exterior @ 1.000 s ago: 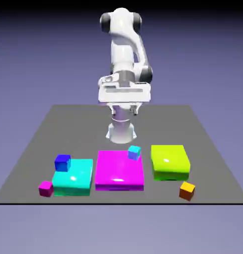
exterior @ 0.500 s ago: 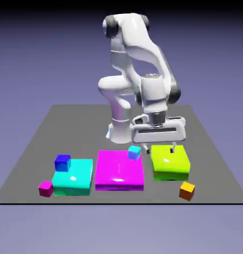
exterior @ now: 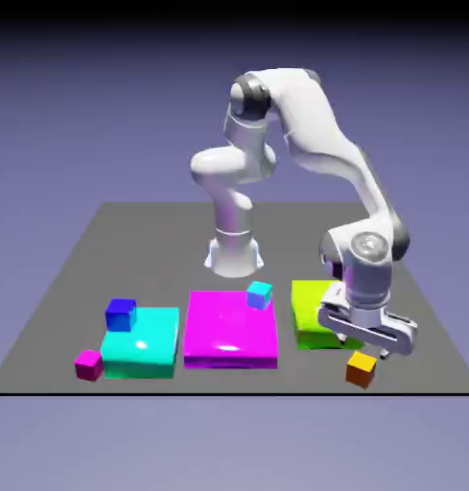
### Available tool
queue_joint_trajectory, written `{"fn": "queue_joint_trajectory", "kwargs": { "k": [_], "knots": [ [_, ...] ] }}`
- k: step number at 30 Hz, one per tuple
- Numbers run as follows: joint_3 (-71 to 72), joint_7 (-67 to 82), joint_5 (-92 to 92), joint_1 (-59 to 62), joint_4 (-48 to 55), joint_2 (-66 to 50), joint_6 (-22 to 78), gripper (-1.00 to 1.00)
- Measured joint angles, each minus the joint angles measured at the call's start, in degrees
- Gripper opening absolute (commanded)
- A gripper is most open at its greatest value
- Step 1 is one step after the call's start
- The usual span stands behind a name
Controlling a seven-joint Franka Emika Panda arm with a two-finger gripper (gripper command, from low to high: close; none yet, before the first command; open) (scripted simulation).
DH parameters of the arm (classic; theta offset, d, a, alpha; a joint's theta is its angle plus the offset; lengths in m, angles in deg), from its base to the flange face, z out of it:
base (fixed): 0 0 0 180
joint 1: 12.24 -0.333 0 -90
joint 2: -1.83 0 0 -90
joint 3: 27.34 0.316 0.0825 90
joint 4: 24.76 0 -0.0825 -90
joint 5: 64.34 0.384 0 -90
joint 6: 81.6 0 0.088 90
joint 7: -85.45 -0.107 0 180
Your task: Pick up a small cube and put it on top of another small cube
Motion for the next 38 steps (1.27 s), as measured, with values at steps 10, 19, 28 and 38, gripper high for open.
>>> {"fn": "queue_joint_trajectory", "kwargs": {
  "k": [10, 19, 28, 38],
  "knots": [
    [-5.89, 7.14, -2.37, 4.24, -1.77, 9.63, 8.84, -1.00],
    [-20.28, 29.58, -6.76, 15.60, -5.39, 19.27, 17.66, -1.00],
    [-33.42, 50.02, -10.82, 26.06, -8.70, 28.07, 25.71, -1.00],
    [-33.12, 50.52, -10.19, 26.19, -9.87, 26.83, 23.49, 1.00]
  ]
}}
